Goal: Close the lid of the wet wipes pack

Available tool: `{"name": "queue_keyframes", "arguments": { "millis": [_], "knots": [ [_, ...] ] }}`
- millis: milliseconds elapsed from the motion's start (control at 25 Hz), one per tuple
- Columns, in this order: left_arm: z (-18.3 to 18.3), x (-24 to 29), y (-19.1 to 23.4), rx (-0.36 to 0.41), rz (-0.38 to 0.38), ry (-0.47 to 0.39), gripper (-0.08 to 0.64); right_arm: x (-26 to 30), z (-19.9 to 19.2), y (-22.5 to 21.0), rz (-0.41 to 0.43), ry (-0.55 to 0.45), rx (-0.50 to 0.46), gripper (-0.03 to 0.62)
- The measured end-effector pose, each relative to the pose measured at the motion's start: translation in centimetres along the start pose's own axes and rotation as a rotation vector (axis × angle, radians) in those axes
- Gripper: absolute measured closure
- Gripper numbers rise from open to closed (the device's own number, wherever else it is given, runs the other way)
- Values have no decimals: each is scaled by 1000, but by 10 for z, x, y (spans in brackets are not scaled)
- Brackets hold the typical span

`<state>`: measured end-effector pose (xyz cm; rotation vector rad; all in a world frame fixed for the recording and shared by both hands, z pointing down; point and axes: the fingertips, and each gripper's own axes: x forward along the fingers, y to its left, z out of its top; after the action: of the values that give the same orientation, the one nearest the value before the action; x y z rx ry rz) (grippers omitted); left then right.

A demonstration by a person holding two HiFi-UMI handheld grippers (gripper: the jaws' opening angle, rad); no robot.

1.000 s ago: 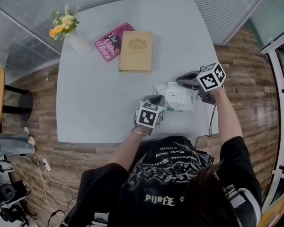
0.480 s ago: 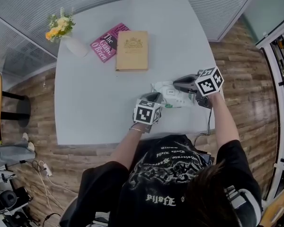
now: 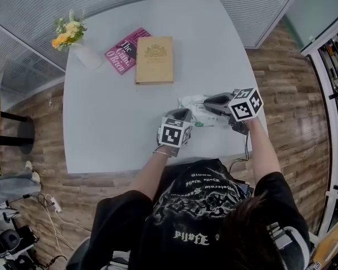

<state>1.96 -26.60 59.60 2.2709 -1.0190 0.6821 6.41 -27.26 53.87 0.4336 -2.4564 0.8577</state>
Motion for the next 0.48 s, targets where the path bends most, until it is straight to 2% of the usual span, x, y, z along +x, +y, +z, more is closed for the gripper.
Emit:
{"name": "queue_keyframes", "arguments": {
  "millis": [240,480],
  "knots": [
    [0,1,2,1,5,1,551,13,-25,4,-27,84,-28,557],
    [0,0,0,24,6,-2,551,24,-42,-2,-113,124,-30,574]
  ]
}}
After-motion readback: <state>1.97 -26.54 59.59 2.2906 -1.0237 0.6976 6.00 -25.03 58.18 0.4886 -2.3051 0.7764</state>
